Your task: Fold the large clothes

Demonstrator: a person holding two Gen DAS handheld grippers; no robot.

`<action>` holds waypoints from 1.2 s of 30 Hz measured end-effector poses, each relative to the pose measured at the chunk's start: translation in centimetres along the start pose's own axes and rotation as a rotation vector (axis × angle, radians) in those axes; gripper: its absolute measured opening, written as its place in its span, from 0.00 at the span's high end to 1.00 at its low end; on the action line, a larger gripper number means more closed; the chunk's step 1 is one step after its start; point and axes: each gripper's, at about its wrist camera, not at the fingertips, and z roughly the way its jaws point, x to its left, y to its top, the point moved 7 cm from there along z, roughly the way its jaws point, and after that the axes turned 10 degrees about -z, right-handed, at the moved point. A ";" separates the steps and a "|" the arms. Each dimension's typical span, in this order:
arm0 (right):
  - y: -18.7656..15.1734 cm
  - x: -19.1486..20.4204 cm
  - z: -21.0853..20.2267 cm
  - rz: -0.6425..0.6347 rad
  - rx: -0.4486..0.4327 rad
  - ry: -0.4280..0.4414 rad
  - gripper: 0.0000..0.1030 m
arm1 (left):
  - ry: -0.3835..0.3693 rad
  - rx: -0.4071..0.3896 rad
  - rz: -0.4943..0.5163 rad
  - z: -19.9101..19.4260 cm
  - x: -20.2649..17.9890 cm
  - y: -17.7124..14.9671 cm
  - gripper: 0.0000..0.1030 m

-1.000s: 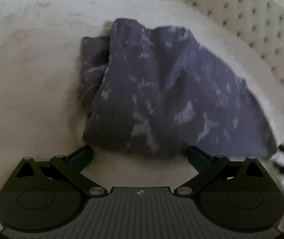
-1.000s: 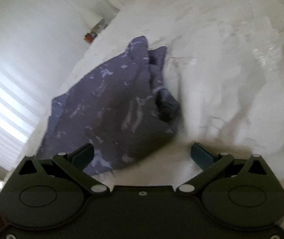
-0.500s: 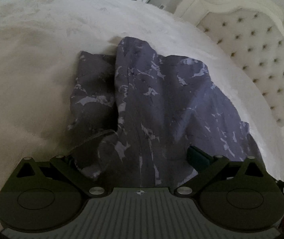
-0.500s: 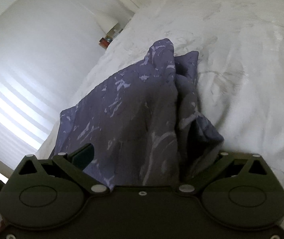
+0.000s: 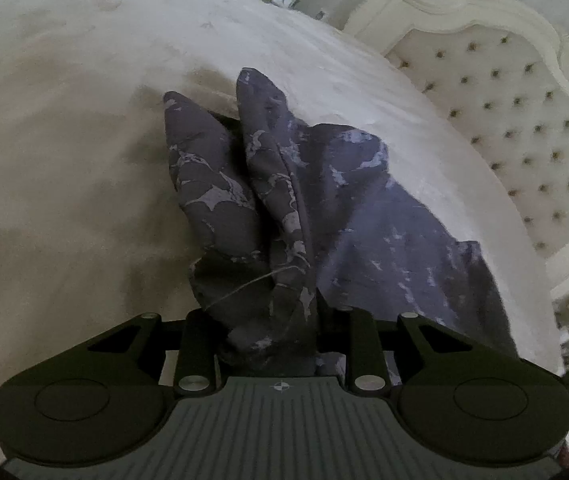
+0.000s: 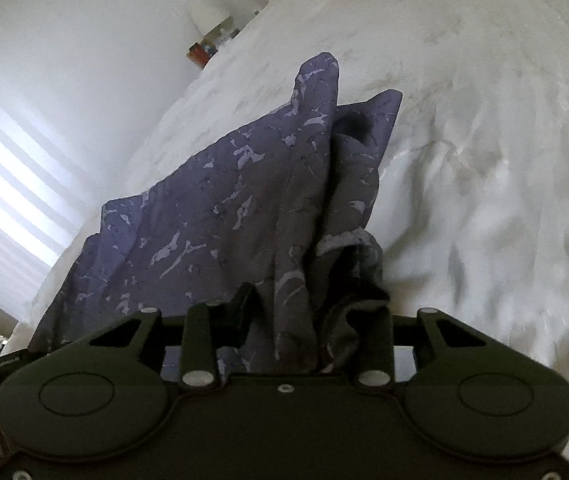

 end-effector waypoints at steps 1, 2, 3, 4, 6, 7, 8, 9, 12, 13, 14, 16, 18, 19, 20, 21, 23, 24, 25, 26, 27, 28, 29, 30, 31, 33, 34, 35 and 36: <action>-0.4 0.2 -0.5 0.005 0.013 0.008 0.54 | -0.005 0.008 0.000 -1.0 0.2 -0.5 0.74; -0.9 0.4 -1.0 0.006 0.028 0.012 0.54 | -0.007 0.016 0.002 -1.9 0.5 -0.9 0.74; -1.6 0.5 -1.6 0.000 0.046 0.018 0.54 | -0.005 0.022 0.006 -2.5 0.8 -1.3 0.74; -2.4 0.8 -2.1 -0.009 0.063 0.023 0.54 | -0.001 0.030 0.013 -3.5 1.1 -2.0 0.74; -4.2 1.4 -3.4 -0.027 0.101 0.034 0.54 | 0.002 0.042 0.021 -4.9 1.8 -2.9 0.74; -5.0 1.7 -4.0 -0.028 0.117 0.040 0.53 | 0.002 0.050 0.022 -5.9 2.3 -3.6 0.74; -6.0 1.9 -4.7 -0.024 0.135 0.049 0.53 | 0.002 0.057 0.022 -6.7 2.7 -4.1 0.74; -6.9 2.1 -5.4 -0.017 0.151 0.059 0.53 | 0.002 0.064 0.022 -7.5 3.0 -4.6 0.74; -9.5 2.8 -7.4 -0.010 0.199 0.088 0.53 | 0.002 0.087 0.012 -10.0 4.3 -6.3 0.74; -10.3 3.0 -8.1 -0.016 0.216 0.096 0.52 | 0.003 0.099 0.010 -10.9 4.7 -7.0 0.74; -11.1 3.3 -8.8 -0.030 0.236 0.102 0.52 | 0.004 0.109 0.010 -11.2 4.8 -7.4 0.73; -12.4 3.9 -10.0 -0.063 0.268 0.108 0.50 | 0.016 0.123 0.018 -12.1 5.4 -8.3 0.71; -13.7 4.4 -11.1 -0.098 0.290 0.103 0.45 | 0.064 0.122 0.042 -12.6 6.4 -9.0 0.64; -14.2 4.5 -11.5 -0.113 0.292 0.091 0.41 | 0.099 0.113 0.056 -12.6 6.7 -9.2 0.57; -14.6 4.6 -11.8 -0.124 0.290 0.078 0.39 | 0.130 0.097 0.074 -12.6 7.1 -9.4 0.51; -14.8 4.5 -12.0 -0.137 0.285 0.058 0.34 | 0.155 0.078 0.091 -12.6 7.4 -9.4 0.47; -15.0 4.3 -12.2 -0.149 0.275 0.018 0.23 | 0.216 0.026 0.135 -12.6 7.6 -9.4 0.39; -14.9 4.3 -12.4 -0.158 0.269 0.002 0.20 | 0.246 -0.005 0.160 -12.7 7.5 -9.3 0.38; -15.1 4.5 -12.6 -0.170 0.260 -0.012 0.17 | 0.273 -0.035 0.183 -12.7 7.2 -9.2 0.38; -15.1 4.6 -12.9 -0.187 0.250 -0.030 0.16 | 0.291 -0.060 0.201 -12.9 6.7 -9.4 0.38; -15.1 5.2 -12.7 -0.200 0.241 -0.047 0.13 | 0.308 -0.089 0.217 -13.2 6.2 -9.5 0.38; -15.1 5.4 -13.0 -0.216 0.230 -0.065 0.09 | 0.321 -0.121 0.233 -13.6 5.8 -9.7 0.38; -15.1 5.7 -13.2 -0.230 0.217 -0.078 0.08 | 0.331 -0.154 0.249 -14.1 5.5 -9.7 0.38; -15.0 5.7 -13.6 -0.243 0.202 -0.090 0.07 | 0.345 -0.184 0.265 -14.6 5.1 -9.6 0.38; -14.8 5.8 -13.9 -0.255 0.185 -0.101 0.05 | 0.355 -0.211 0.276 -15.2 4.9 -9.5 0.37; -14.7 6.5 -15.0 -0.282 0.140 -0.127 0.00 | 0.355 -0.260 0.295 -16.5 3.8 -9.6 0.33; -14.4 6.7 -15.4 -0.298 0.112 -0.145 0.00 | 0.346 -0.279 0.305 -17.4 3.6 -9.9 0.28; -14.1 7.0 -15.8 -0.319 0.081 -0.165 0.00 | 0.335 -0.293 0.317 -17.7 2.8 -9.7 0.26; -13.9 7.4 -16.5 -0.340 0.053 -0.184 0.00 | 0.327 -0.300 0.328 -17.8 2.0 -9.8 0.26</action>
